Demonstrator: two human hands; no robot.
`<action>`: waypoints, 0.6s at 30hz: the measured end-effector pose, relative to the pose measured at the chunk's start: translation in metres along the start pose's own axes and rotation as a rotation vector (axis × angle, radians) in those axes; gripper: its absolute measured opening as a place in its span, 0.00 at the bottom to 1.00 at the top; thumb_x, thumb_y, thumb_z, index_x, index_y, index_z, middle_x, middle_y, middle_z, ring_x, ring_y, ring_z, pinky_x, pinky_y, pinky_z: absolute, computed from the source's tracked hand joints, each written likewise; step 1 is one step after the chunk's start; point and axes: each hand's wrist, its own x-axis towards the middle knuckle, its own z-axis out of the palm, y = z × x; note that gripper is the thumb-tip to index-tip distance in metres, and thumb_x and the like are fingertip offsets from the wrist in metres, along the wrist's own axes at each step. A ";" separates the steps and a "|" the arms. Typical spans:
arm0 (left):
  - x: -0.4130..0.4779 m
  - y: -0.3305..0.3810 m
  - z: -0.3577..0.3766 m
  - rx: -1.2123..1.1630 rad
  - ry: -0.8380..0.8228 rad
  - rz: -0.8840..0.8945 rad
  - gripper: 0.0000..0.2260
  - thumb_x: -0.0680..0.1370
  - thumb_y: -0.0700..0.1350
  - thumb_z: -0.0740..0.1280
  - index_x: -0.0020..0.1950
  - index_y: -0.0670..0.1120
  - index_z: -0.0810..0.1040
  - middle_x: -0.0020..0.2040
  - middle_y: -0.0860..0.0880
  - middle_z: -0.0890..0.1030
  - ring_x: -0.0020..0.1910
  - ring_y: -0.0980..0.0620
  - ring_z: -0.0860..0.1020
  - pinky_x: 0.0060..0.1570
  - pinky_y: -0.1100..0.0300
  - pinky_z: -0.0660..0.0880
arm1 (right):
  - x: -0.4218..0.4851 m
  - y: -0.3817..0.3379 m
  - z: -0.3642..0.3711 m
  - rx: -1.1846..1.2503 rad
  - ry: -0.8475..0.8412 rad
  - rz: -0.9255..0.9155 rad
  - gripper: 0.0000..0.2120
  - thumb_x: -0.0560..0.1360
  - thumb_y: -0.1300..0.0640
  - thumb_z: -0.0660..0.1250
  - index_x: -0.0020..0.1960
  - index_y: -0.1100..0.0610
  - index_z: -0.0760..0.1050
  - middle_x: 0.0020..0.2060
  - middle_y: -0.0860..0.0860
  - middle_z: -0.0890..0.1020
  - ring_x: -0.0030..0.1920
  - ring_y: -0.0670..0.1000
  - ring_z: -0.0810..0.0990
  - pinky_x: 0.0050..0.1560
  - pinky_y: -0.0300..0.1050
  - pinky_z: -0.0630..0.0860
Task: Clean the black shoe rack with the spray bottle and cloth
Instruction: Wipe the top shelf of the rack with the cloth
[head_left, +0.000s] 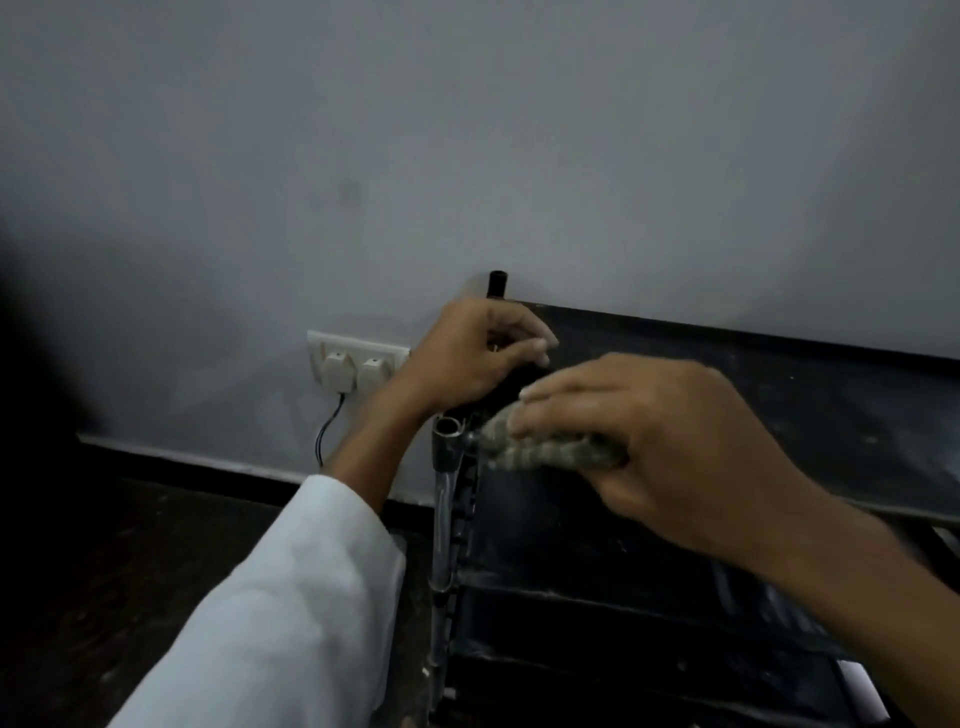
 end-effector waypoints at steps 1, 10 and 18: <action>0.002 -0.002 -0.001 0.046 -0.026 0.013 0.05 0.78 0.40 0.70 0.51 0.42 0.84 0.43 0.49 0.86 0.44 0.56 0.84 0.50 0.58 0.80 | 0.001 -0.001 0.004 -0.062 -0.015 -0.058 0.18 0.69 0.59 0.70 0.56 0.42 0.83 0.54 0.40 0.84 0.51 0.50 0.84 0.35 0.53 0.81; 0.004 -0.004 -0.008 0.147 -0.113 0.011 0.04 0.77 0.42 0.72 0.51 0.46 0.85 0.44 0.55 0.85 0.45 0.63 0.81 0.49 0.65 0.76 | 0.007 0.016 0.002 -0.160 -0.059 -0.188 0.20 0.70 0.60 0.62 0.54 0.43 0.84 0.53 0.43 0.84 0.47 0.54 0.82 0.29 0.48 0.78; 0.007 -0.015 -0.009 -0.054 0.110 -0.044 0.06 0.78 0.36 0.69 0.53 0.40 0.83 0.45 0.47 0.86 0.47 0.55 0.85 0.55 0.54 0.80 | 0.028 0.073 -0.006 -0.082 -0.178 -0.093 0.27 0.60 0.66 0.75 0.55 0.44 0.85 0.52 0.41 0.84 0.49 0.51 0.85 0.35 0.54 0.82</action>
